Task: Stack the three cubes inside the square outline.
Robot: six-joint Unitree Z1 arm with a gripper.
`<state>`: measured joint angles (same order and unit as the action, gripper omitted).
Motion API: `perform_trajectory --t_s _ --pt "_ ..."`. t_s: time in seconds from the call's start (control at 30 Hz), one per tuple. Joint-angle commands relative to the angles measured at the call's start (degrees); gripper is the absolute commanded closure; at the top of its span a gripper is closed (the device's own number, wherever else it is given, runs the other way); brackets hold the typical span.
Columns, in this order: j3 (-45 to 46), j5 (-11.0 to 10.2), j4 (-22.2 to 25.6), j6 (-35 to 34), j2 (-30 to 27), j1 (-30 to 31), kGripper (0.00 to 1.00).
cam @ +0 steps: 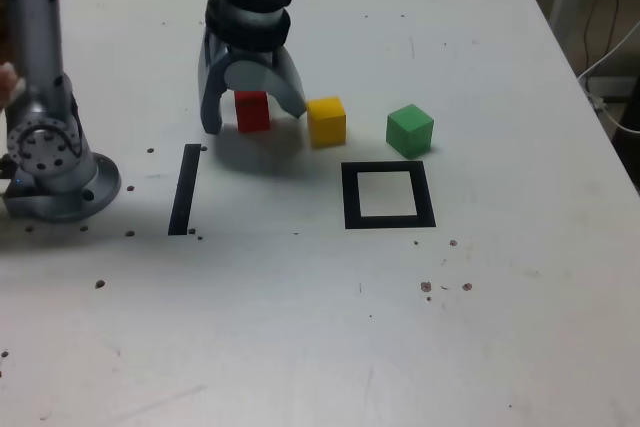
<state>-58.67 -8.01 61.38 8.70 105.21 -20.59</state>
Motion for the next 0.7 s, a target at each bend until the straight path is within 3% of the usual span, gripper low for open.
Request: perform_trajectory --t_s 0.0,0.23,0.53,0.67 --pt "-0.2 0.0 -0.2 0.6 0.4 -1.0 0.03" --pt "-0.9 0.0 -0.4 3.1 2.5 -5.1 0.15" --pt "-0.4 0.0 -1.9 3.5 2.5 -6.0 0.62" --pt "-0.3 -0.4 -2.4 3.5 2.1 -6.0 0.75"
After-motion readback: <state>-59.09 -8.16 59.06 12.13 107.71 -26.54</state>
